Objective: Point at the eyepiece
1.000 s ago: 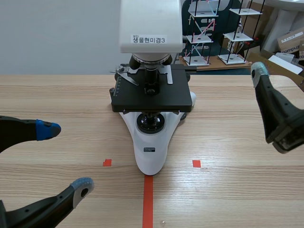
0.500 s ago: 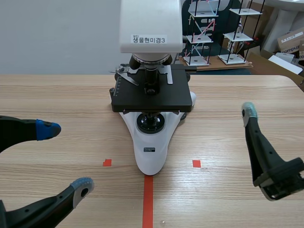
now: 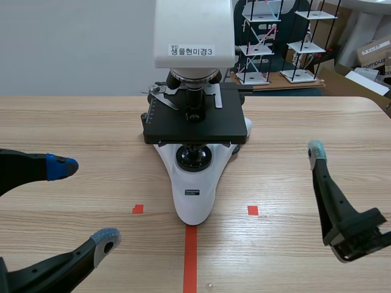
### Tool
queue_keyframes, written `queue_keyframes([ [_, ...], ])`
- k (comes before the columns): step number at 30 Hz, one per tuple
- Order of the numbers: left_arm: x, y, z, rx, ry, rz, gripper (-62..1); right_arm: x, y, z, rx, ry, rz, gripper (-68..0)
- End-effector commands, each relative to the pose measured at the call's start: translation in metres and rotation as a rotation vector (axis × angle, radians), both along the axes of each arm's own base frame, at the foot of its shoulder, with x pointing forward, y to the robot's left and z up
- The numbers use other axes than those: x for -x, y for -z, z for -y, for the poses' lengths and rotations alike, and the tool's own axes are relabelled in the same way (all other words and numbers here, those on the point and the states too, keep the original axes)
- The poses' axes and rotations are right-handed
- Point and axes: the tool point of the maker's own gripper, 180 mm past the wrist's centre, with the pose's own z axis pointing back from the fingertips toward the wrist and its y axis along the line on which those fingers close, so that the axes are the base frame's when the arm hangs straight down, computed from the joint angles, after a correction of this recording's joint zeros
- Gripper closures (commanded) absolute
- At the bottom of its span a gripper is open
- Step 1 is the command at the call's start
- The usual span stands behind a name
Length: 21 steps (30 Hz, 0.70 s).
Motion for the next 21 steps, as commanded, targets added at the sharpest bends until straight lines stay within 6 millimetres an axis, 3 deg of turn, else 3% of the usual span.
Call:
queue_keyframes([
  [1,0.000,-0.006,0.001,0.019,0.003,0.013,-62.3,-0.003,-0.007,0.002,-0.002,0.000,0.026,-65.1],
  [12,0.000,-0.006,0.001,0.019,0.003,0.013,-62.3,-0.007,0.024,0.008,-0.003,0.030,-0.157,-65.1],
  [21,0.000,-0.006,0.001,0.019,0.003,0.013,-62.3,0.016,0.045,-0.011,-0.153,-0.154,-0.373,-65.1],
])
